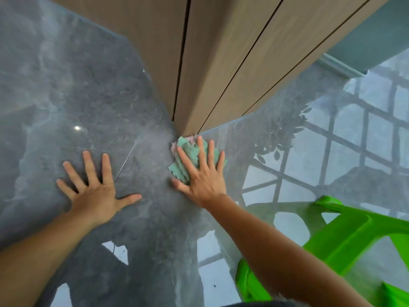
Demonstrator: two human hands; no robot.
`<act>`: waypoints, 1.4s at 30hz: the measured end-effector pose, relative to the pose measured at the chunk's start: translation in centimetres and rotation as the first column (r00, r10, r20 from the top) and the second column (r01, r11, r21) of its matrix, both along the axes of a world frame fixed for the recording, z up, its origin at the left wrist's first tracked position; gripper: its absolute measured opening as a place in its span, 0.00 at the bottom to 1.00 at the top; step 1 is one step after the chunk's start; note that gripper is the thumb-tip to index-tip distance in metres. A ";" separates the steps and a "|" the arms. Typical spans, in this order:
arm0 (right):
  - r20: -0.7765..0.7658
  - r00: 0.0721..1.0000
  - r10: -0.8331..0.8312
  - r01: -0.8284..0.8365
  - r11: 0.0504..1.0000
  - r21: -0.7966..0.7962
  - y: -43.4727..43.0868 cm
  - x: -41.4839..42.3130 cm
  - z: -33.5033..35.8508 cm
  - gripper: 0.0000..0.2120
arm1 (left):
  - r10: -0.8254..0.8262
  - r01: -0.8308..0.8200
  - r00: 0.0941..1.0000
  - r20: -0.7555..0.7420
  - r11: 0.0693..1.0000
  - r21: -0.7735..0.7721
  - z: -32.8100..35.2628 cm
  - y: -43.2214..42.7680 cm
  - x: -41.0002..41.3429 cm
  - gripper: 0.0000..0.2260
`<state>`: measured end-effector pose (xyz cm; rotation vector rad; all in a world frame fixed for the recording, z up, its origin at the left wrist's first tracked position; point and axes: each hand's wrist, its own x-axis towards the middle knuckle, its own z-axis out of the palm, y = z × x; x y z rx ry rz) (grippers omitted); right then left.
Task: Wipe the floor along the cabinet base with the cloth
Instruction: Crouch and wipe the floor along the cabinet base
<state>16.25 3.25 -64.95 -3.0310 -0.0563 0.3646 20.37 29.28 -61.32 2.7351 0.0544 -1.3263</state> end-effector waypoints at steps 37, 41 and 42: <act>-0.207 0.687 -0.697 0.707 0.706 -0.030 -6.5 2.1 1.4 0.42 | 0.009 -0.004 0.999 0.051 0.996 -0.094 -0.5 0.3 0.0 0.60; -0.172 0.957 -0.233 0.251 0.963 0.093 5.3 -1.0 0.6 0.42 | 0.021 -0.018 0.999 0.036 0.996 -0.087 -0.4 0.1 0.2 0.61; -0.162 0.974 -0.159 0.172 0.983 0.071 6.3 -1.2 0.6 0.42 | 0.030 -0.026 0.999 0.045 0.996 -0.085 -0.5 0.1 0.2 0.61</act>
